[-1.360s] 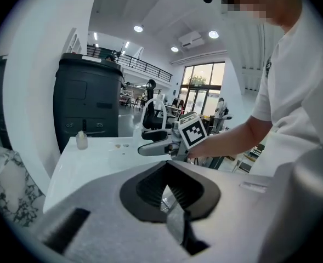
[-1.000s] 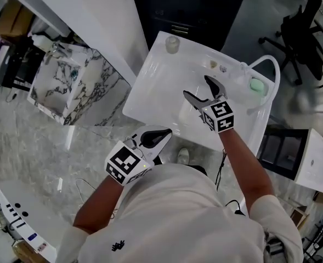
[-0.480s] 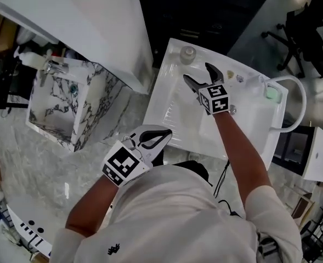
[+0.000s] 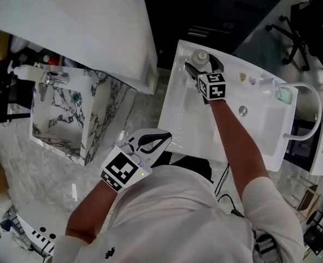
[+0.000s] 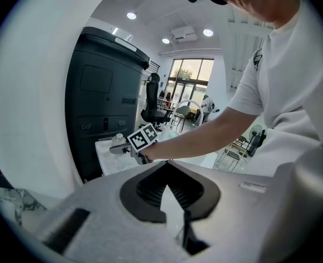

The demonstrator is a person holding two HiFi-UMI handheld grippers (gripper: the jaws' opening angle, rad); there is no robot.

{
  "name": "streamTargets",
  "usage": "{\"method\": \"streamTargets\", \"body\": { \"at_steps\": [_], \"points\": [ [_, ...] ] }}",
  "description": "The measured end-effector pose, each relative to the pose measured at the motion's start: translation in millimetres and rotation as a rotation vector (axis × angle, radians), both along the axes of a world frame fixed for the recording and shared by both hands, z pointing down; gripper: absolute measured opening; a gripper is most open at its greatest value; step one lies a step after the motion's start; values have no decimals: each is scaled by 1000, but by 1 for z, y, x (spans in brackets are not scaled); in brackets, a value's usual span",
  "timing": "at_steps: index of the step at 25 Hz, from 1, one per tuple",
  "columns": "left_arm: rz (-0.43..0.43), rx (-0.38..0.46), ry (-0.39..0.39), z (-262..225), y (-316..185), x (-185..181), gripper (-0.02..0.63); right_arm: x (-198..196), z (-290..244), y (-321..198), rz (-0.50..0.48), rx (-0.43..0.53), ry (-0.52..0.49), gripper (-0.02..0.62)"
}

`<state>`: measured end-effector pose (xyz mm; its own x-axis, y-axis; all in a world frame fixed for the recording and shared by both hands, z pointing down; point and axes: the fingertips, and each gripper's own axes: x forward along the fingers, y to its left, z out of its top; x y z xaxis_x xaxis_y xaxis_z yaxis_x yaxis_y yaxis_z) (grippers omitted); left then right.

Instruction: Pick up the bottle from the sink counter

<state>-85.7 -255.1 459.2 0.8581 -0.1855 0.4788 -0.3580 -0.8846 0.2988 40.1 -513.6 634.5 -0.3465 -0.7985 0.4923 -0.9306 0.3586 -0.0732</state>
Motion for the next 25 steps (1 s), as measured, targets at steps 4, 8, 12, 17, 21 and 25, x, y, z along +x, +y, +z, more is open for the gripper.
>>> {"method": "streamTargets", "body": {
  "at_steps": [4,8,12,17,21,25],
  "points": [
    [-7,-4,1,3,-13,-10,6,1,9,-13,47,-13,-6,447],
    [-15,-12,5,8,-19,-16,6,-2,15,-21,68,-13,2,438],
    [-18,-22,5,13,-24,-19,6,0,18,-28,103,-8,4,413],
    [-26,-33,7,16,-27,-21,6,5,23,-29,131,-5,37,360],
    [-34,-42,7,21,-29,-24,6,5,24,-31,139,2,59,353],
    [-30,-46,10,22,-27,-24,6,6,24,-31,138,-1,64,351]
  ]
}}
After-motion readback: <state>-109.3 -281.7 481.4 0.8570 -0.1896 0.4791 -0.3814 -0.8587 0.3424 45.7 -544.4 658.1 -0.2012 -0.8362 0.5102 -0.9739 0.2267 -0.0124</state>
